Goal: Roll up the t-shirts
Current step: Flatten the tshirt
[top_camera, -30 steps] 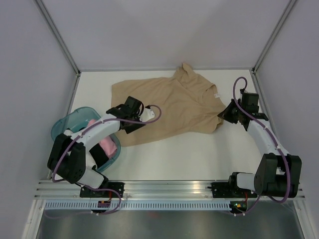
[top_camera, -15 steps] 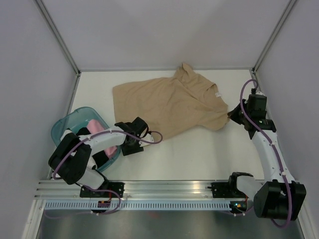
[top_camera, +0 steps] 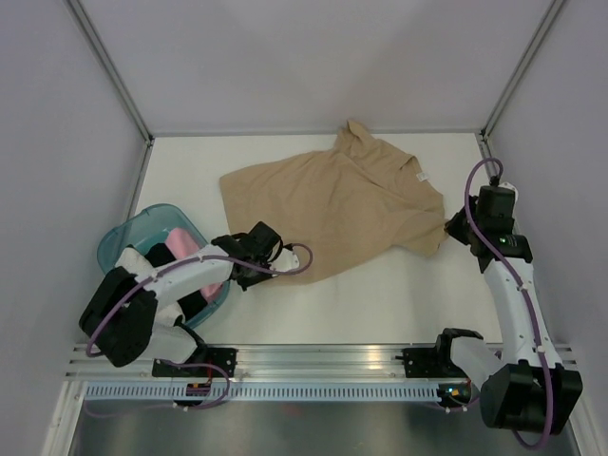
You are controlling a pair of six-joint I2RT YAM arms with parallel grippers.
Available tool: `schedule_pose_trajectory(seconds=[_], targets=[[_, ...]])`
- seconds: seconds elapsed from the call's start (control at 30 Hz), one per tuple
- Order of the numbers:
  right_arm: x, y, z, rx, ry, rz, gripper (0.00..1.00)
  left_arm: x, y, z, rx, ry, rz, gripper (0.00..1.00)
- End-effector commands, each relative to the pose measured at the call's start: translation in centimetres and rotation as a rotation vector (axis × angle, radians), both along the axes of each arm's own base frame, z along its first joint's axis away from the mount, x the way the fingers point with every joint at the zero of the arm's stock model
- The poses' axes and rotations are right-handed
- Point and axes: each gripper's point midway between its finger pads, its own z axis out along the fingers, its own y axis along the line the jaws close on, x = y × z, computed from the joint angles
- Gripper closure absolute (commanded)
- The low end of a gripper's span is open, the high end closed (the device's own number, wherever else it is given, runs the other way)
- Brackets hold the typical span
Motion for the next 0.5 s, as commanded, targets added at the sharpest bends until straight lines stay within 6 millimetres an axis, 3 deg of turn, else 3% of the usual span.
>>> schedule_pose_trajectory(seconds=[0.0, 0.1, 0.17, 0.27, 0.33, 0.47], targets=[[-1.8, -0.3, 1.3, 0.003, -0.020, -0.045, 1.00, -0.6, -1.5, 2.7, -0.158, -0.055, 0.029, 0.98], [-4.0, 0.3, 1.6, 0.043, -0.040, -0.069, 1.00, -0.8, -0.6, 4.3, -0.173, -0.116, 0.030, 0.98], [-5.8, 0.4, 0.8, 0.060, -0.023, -0.100, 0.99, -0.6, 0.1, 5.3, -0.168, -0.175, 0.028, 0.98], [-6.9, 0.5, -0.4, 0.097, 0.003, -0.147, 1.00, 0.0, 0.6, 6.2, -0.164, -0.225, 0.023, 0.98], [-7.3, 1.2, -1.3, 0.146, 0.034, -0.148, 1.00, 0.0, 0.7, 6.2, -0.158, -0.222, 0.020, 0.98], [-10.2, 1.2, -3.6, 0.152, 0.145, -0.199, 0.97, -0.4, 1.4, 5.6, -0.115, -0.209, 0.000, 0.98]])
